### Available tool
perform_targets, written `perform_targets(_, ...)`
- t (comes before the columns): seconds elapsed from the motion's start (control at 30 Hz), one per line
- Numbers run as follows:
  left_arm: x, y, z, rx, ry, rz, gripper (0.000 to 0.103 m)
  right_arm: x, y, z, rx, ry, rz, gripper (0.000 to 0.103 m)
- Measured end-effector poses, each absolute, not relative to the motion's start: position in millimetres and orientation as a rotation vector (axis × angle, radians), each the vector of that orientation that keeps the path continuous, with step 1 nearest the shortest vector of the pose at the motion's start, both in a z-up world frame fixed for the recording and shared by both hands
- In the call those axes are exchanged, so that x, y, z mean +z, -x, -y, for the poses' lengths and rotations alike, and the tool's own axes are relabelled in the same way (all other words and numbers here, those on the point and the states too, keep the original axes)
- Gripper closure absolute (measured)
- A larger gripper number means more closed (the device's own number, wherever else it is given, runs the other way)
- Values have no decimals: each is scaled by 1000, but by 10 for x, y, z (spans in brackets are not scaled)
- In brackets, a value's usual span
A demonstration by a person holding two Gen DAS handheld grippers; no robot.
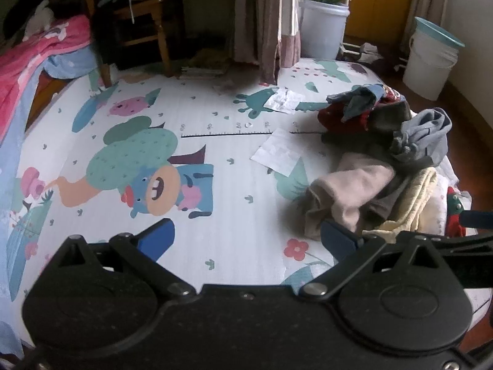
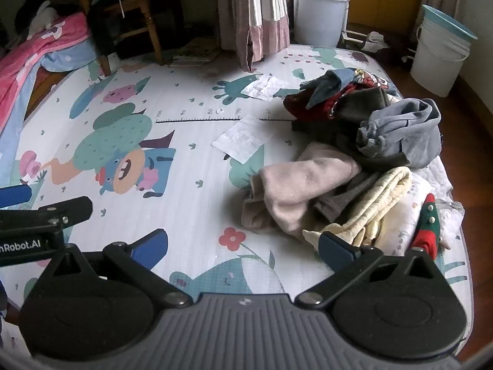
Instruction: Fold clothes
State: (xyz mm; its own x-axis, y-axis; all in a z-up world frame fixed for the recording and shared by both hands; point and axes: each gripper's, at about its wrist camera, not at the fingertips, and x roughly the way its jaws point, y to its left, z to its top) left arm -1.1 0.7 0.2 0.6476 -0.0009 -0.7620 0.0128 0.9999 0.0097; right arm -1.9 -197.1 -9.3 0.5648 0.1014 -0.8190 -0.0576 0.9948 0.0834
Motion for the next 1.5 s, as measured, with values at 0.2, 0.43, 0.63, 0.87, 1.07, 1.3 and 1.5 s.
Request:
perform_targets(0.2,19,99,-62,-12,-6,-836,0,-88,34,1970,107,-61,-943,0)
perform_targets(0.43,11,79,-91,-15,2,-850,0,-84,47,1915,100,-56,-938,0)
perform_targets(0.63,10,85,-102,-26,18,-853,0,-60,81,1934,89,-58,-933,0)
perform_targets(0.87,10,92,-115,-38,37,-857,0,-77,87,1893,80,-47,-948,0)
perform_targets(1.07,37,34,-37,-29,36,-865,0,-42,15,1900,83,-46,-961,0)
perform_targets(1.3,46,7,-29,-29,38,-872,0,-57,17,1912,82,-46,-963,0)
perform_targets(1.5,0,49,-45,-32,36,-871,0,-61,12,1914,80,-45,-965,0)
